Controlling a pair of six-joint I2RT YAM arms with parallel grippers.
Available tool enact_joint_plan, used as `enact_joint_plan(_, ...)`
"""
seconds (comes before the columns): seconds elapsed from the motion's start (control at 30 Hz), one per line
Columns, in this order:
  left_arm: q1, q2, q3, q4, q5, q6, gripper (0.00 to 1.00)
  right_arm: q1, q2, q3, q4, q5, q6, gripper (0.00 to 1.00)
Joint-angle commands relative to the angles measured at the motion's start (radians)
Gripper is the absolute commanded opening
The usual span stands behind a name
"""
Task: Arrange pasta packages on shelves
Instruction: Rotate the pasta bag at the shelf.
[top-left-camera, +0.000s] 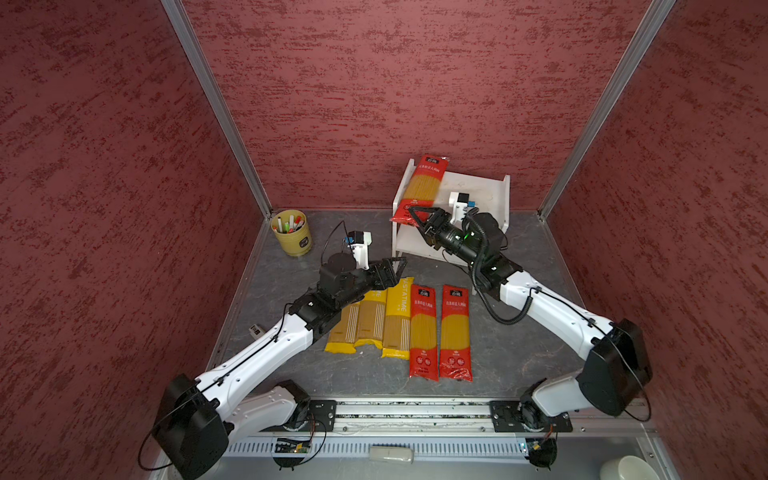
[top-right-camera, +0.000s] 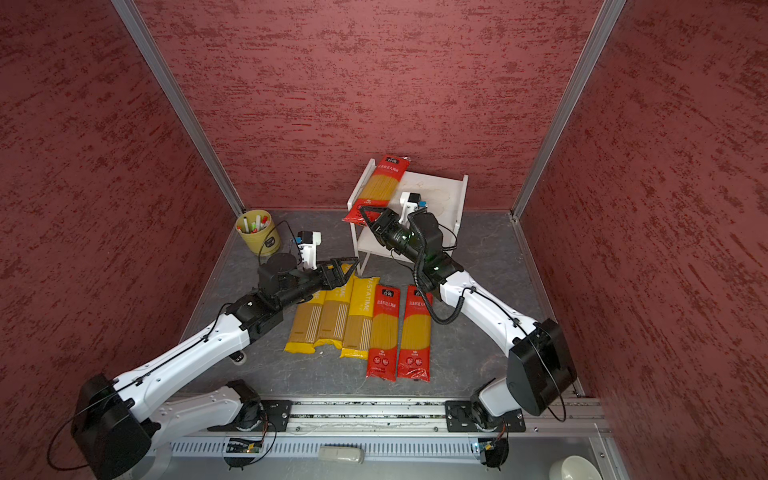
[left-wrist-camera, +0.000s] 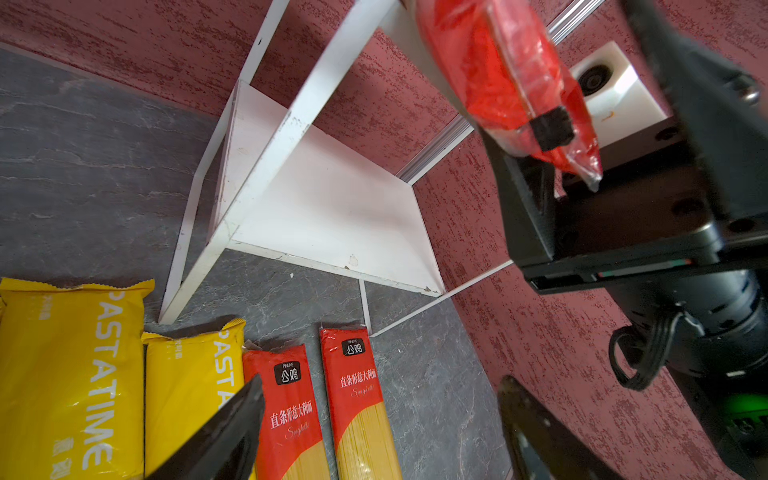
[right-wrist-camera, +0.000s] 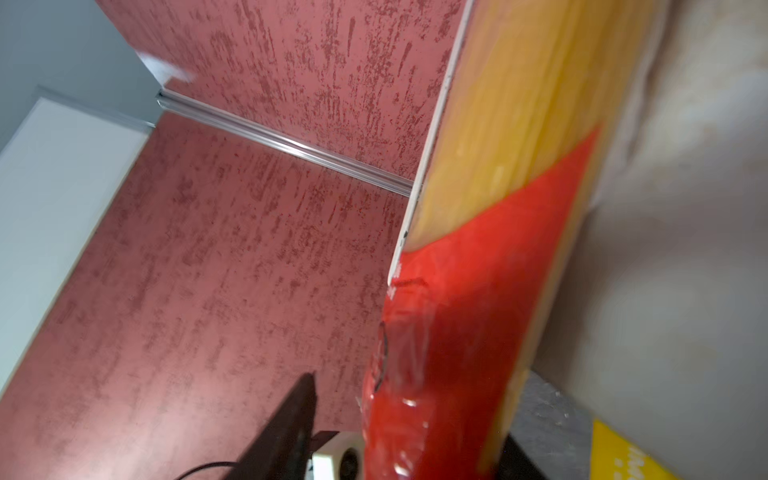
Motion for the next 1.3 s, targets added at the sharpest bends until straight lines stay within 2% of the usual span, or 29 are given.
enact_joint_plan(0.0, 0.001, -0.017, -0.012, 0.018, -0.012, -0.005, 0.88, 0.003, -0.018, 0.006, -0.007, 0.003, 0.013, 0.33)
enact_joint_plan(0.1, 0.000, -0.016, -0.012, 0.021, -0.010, -0.004, 0.88, 0.002, -0.060, -0.005, -0.057, -0.023, -0.035, 0.22)
enact_joint_plan(0.33, -0.001, -0.001, 0.003, 0.022, 0.001, -0.001, 0.88, -0.025, -0.065, 0.033, -0.157, -0.169, -0.135, 0.09)
enact_joint_plan(0.43, -0.001, -0.002, 0.002, 0.026, 0.003, -0.002, 0.88, -0.032, -0.034, 0.084, -0.193, -0.211, -0.162, 0.05)
enact_joint_plan(0.57, -0.004, -0.015, -0.009, 0.019, -0.006, -0.005, 0.88, -0.049, 0.011, 0.126, -0.237, -0.201, -0.196, 0.05)
enact_joint_plan(0.63, -0.006, -0.024, -0.015, 0.009, -0.010, -0.004, 0.88, -0.057, 0.019, 0.126, -0.229, -0.202, -0.201, 0.10)
enact_joint_plan(0.67, -0.006, -0.033, -0.018, 0.004, -0.014, -0.005, 0.88, -0.057, 0.019, 0.123, -0.227, -0.203, -0.204, 0.16)
enact_joint_plan(0.8, -0.006, -0.058, -0.028, -0.034, -0.030, 0.000, 0.88, -0.057, -0.023, 0.045, -0.191, -0.238, -0.206, 0.48)
enact_joint_plan(0.9, -0.017, -0.071, -0.048, -0.075, -0.049, 0.003, 0.88, -0.051, -0.130, -0.067, -0.221, -0.221, -0.233, 0.62)
enact_joint_plan(1.13, -0.167, -0.027, -0.099, -0.093, -0.188, 0.046, 0.88, 0.027, -0.313, -0.307, -0.281, -0.104, -0.289, 0.66)
enact_joint_plan(1.27, -0.241, 0.047, -0.111, -0.068, -0.203, 0.009, 0.88, 0.080, -0.371, -0.428, -0.342, -0.023, -0.318, 0.66)
